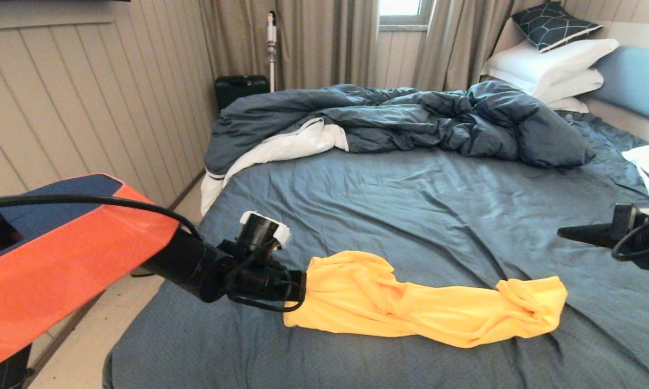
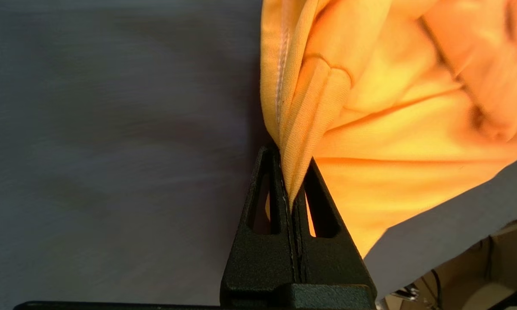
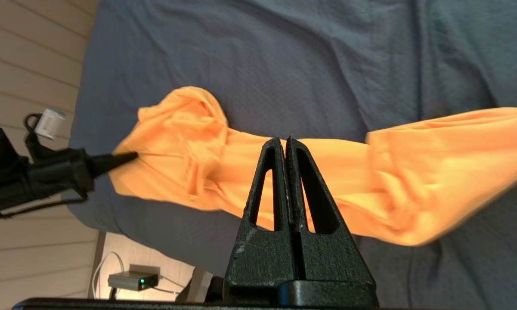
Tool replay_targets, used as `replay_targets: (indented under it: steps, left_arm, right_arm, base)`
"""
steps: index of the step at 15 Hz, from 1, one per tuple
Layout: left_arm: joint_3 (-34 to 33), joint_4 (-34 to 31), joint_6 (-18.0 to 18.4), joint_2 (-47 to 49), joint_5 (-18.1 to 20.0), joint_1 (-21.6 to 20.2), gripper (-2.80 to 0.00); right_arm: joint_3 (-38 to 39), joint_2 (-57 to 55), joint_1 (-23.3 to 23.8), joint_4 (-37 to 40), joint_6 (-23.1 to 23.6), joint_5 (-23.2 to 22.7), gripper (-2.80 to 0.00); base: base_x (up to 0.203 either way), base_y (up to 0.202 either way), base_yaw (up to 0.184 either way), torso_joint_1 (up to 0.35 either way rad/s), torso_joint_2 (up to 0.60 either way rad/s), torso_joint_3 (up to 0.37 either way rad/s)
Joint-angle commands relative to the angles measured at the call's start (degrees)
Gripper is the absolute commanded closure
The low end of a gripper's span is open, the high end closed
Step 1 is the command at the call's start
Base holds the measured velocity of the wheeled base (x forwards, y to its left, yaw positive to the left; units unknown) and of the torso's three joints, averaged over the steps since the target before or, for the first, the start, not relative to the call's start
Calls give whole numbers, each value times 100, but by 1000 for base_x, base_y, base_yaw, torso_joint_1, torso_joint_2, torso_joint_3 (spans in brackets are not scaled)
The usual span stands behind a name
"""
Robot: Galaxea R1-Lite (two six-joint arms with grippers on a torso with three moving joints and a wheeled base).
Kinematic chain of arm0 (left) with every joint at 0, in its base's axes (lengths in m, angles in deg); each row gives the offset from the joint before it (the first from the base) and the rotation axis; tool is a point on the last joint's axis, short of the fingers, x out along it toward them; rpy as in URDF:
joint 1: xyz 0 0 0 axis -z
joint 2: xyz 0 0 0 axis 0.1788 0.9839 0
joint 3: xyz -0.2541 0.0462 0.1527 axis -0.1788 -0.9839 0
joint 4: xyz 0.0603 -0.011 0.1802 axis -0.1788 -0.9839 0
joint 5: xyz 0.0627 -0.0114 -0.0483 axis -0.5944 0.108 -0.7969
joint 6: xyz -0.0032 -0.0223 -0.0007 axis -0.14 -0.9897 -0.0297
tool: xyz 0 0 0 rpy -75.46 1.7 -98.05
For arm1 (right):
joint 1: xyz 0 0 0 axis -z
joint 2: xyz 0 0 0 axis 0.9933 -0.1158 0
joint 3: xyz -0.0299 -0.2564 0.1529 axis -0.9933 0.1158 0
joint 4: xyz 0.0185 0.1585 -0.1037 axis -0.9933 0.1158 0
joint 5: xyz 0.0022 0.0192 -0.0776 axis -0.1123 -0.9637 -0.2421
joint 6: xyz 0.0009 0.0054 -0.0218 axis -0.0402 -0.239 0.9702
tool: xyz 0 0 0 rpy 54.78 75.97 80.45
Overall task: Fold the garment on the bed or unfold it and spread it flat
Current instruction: Unford the yellow T-shirt
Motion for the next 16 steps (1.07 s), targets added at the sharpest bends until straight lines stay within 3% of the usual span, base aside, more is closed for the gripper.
replay_targets:
  steps: [1,6,9,16]
  left_arm:
    - [-273,45,49,-323,18,-336,0]
    - [-1195,212,609,-921,120,-1433,0]
    - [-1734,224,1108,-1214,487,-2002,0]
    - [-2020,623,1150,-1108,499,-2020,0]
  right_arm:
    - [29,68,1,3,-16,-20,0]
    - [140,176,1,11,-16,-20,0]
    - [236,181,-17,3,-16,-20,0]
    - [301,234,1,3,-15,-4,0]
  base:
    - [0,0,0,0,0,0]
    - [0,0,0,0,0,0]
    - [0,0,0,0,0,0]
    - [0,0,0,0,0,0]
